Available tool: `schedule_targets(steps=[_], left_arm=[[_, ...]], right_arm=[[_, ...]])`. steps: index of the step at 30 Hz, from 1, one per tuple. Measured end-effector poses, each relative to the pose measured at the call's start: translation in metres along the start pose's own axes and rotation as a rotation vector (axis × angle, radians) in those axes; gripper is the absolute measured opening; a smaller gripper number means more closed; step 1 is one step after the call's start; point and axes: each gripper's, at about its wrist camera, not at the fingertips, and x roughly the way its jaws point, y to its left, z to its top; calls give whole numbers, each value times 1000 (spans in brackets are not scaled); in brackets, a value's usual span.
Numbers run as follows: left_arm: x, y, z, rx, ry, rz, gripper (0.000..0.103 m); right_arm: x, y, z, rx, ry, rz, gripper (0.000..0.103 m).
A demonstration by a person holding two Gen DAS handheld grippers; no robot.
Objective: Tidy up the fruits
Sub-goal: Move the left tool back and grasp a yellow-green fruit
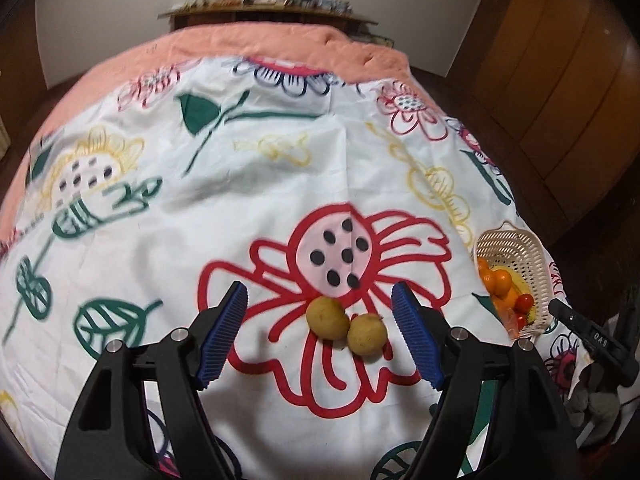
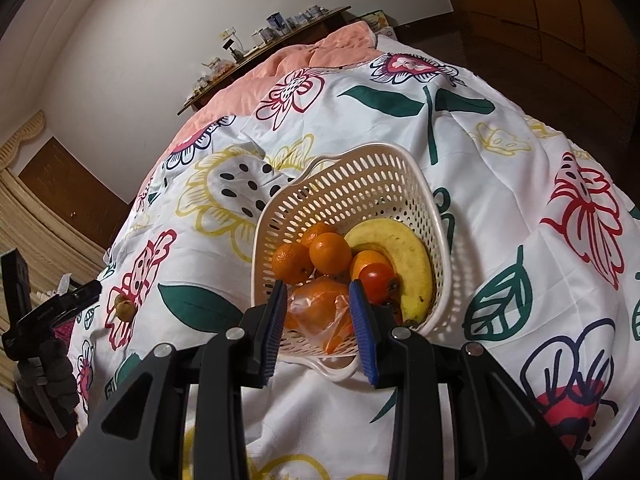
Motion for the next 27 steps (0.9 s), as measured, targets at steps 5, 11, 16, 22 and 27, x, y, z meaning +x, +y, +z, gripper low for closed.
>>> schedule_targets(steps=[5, 11, 16, 22, 27], left_arm=[[13, -2, -3, -19, 42, -8, 63], [23, -5, -3, -44, 75, -26, 51], [33, -7, -3, -58, 96, -27, 45], [34, -8, -7, -43, 82, -15, 32], [25, -2, -7, -46, 56, -19, 25]], right_arm=[[2, -1, 0, 2, 5, 0, 33], [2, -6, 1, 14, 3, -2, 33], [2, -7, 1, 16, 3, -2, 33], [2, -7, 1, 10, 3, -2, 33], [0, -1, 1, -3, -1, -1, 33]])
